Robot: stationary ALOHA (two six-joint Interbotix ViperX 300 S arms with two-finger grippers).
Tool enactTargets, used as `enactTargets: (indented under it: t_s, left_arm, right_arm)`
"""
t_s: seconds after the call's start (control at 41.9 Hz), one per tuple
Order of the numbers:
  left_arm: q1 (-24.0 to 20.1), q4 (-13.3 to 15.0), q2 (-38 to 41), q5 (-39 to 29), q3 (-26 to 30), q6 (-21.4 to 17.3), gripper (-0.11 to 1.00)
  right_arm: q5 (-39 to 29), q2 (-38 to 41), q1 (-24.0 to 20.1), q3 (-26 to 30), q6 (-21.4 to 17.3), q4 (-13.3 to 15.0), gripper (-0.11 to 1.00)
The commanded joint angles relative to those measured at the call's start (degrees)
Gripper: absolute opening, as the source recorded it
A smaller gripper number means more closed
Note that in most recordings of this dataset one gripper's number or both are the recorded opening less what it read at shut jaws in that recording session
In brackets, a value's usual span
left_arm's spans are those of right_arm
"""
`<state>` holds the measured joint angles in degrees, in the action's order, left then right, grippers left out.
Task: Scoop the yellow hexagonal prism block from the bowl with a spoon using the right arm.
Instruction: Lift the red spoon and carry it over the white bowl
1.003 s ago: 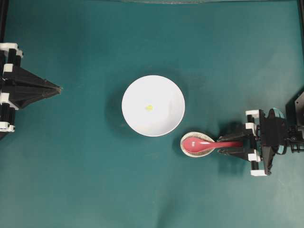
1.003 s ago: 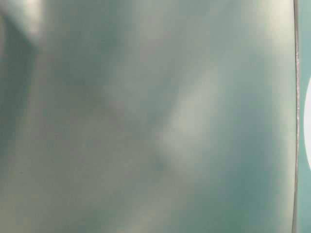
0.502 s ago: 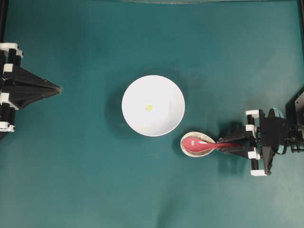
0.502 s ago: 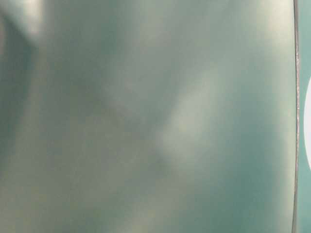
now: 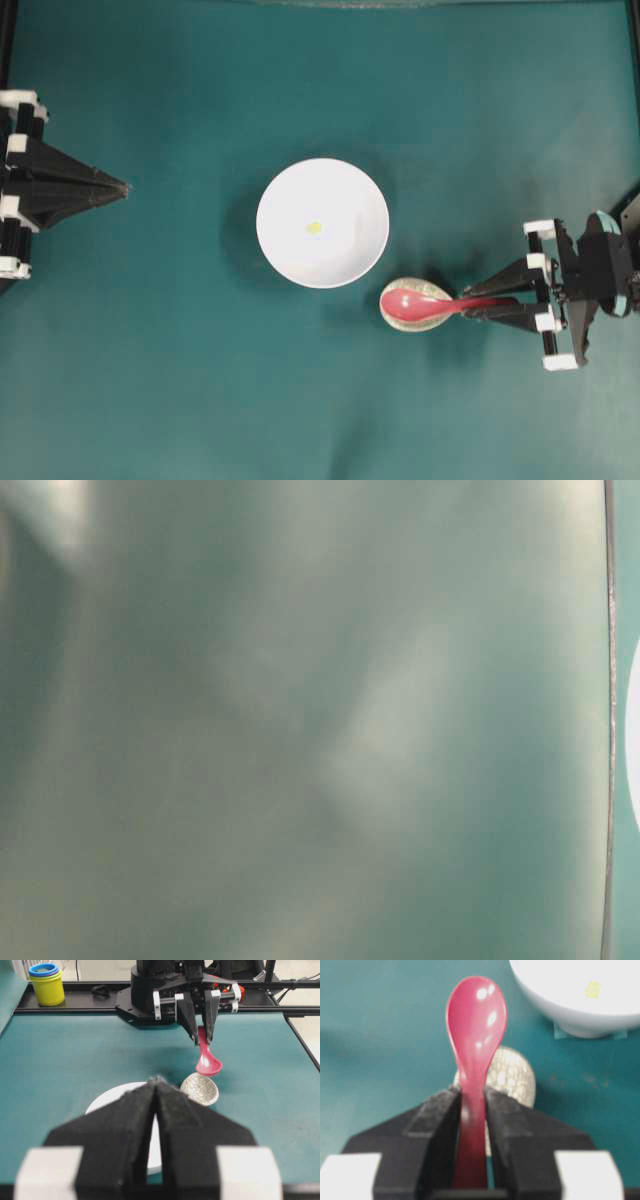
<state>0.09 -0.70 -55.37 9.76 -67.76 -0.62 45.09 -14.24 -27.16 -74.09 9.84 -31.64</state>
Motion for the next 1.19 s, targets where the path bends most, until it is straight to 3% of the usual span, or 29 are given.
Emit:
enactTargets:
  t_s: [0.0, 0.143, 0.334, 0.525, 0.693, 0.884, 1.17]
  left_arm:
    - [0.0, 0.0, 0.53, 0.26, 0.53, 0.0, 0.0]
    - [0.09, -0.09, 0.62, 0.09, 0.53, -0.09, 0.0]
    - [-0.18, -0.35, 0.62, -0.26, 0.53, -0.18, 0.0]
    - [-2.11, -0.35, 0.7, -0.44, 0.44, -0.18, 0.0]
    - [-3.6, -0.35, 0.97, -0.53, 0.44, -0.09, 0.0]
    - [-3.87, -0.35, 0.97, -0.53, 0.35, -0.09, 0.0]
    - [-3.87, -0.35, 0.97, -0.53, 0.26, -0.09, 0.0]
  right_arm:
    - [-5.62, -4.57, 1.93, 2.55, 2.55, 0.0, 0.23]
    - [-18.54, -10.81, 7.65, 7.03, 6.5, -0.09, 0.23]
    - [-38.5, -14.85, 17.67, 14.85, 7.82, 0.26, 0.23]
    - [-54.76, -13.18, 26.37, 22.68, 7.82, 1.32, 0.23]
    - [-64.86, -9.32, 32.08, 29.36, 7.65, 2.99, 0.23]
    - [-74.27, -3.78, 35.24, 36.56, 7.38, 5.89, 0.23]
    - [-83.41, 4.83, 35.77, 45.53, 5.71, 11.34, 0.23]
